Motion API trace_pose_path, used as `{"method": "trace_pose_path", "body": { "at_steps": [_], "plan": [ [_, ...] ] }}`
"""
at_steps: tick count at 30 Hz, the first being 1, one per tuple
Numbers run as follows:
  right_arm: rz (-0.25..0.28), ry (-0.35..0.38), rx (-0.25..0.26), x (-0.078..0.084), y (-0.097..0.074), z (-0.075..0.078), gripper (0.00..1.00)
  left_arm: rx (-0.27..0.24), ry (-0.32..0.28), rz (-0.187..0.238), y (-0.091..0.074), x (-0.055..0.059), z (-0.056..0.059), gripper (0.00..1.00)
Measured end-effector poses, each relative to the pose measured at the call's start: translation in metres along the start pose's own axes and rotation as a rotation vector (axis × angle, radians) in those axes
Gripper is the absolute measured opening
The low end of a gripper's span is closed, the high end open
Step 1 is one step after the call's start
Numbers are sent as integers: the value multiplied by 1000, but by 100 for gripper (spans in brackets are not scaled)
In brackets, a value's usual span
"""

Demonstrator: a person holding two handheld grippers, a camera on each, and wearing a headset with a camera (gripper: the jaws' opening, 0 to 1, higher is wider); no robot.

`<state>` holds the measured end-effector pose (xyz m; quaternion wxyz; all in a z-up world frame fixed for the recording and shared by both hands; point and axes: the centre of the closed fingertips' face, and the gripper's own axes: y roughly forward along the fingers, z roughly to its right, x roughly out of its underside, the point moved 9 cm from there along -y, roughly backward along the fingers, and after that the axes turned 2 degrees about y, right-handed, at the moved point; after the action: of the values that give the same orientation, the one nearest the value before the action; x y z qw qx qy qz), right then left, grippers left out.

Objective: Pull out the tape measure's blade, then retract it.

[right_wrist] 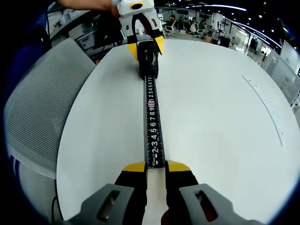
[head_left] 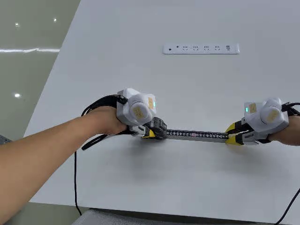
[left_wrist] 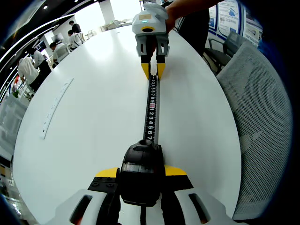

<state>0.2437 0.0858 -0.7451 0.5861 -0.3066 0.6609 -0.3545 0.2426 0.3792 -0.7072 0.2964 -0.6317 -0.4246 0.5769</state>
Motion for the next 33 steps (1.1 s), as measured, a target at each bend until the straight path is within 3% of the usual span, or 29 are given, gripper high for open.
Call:
{"method": "trace_pose_path", "body": {
  "at_steps": [16,33],
  "plan": [
    [-13,21,8,21,-14,2,10,1,1,-3,0,0,0,29],
    [-31,21,7,26,-20,2,10,-1,5,0,0,0,0,29]
  ]
}}
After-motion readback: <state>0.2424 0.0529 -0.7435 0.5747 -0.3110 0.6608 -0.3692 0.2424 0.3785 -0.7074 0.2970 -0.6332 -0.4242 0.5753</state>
